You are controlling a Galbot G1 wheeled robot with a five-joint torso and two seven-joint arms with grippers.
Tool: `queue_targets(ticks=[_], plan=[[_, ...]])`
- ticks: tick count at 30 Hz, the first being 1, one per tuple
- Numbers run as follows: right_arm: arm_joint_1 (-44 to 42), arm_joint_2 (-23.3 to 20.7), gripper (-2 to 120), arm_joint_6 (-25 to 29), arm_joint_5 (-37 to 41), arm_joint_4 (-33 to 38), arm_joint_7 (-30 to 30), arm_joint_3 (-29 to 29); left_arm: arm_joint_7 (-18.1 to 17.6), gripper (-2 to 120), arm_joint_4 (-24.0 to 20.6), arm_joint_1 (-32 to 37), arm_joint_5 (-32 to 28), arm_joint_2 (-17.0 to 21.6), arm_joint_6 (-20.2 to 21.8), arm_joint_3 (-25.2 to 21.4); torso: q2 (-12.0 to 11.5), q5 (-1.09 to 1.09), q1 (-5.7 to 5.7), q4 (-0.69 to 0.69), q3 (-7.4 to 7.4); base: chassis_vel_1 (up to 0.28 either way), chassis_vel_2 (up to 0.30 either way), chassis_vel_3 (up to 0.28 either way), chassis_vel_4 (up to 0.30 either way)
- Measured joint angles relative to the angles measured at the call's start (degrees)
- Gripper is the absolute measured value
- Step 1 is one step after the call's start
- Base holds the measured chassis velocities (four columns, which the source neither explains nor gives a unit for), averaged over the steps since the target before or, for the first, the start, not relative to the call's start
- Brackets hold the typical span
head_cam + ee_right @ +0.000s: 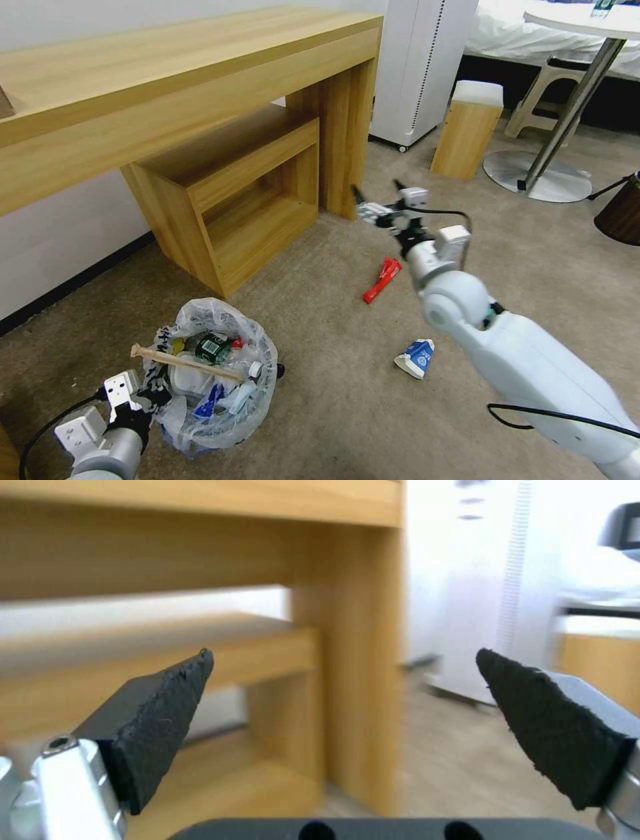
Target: Pick up the trash bin and place the garbage on the floor into it.
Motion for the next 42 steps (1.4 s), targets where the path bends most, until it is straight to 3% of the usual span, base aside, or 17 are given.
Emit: queue_targets(ticks=[5,11,19,42], plan=[[-8.1,-1.0,100,-4.1,-5.1,-0.1,5.2,6.2,0.3,0,0.1,-0.1,1.2,0.0,-0.2,0.1,0.0,0.0,0.0,-0.01,0.0,0.0,0.0,0.0,0.0],[-14.2,-0.6,100,-5.1,-7.8,-0.5,7.6,10.9,0.7,0,0.6,-0.2,2.4,0.0,-0.6,0.2,0.0,0.0,0.0,0.0,0.0,0.0,0.0,0.0,0.0],[-20.6,0.6,100,-1.7,-10.2,-1.4,7.5,15.7,0.8,0,0.7,0.1,2.9,0.1,-0.9,0.2,0.0,-0.01,0.0,-0.01,0.0,-0.005,-0.004,-0.005,-0.007],[-24.0,2.1,100,3.3,-12.1,-1.2,6.3,16.6,1.2,0,0.0,1.5,2.6,0.8,-1.5,-0.2,0.0,-0.01,0.0,0.0,0.0,-0.029,-0.031,-0.029,-0.03]])
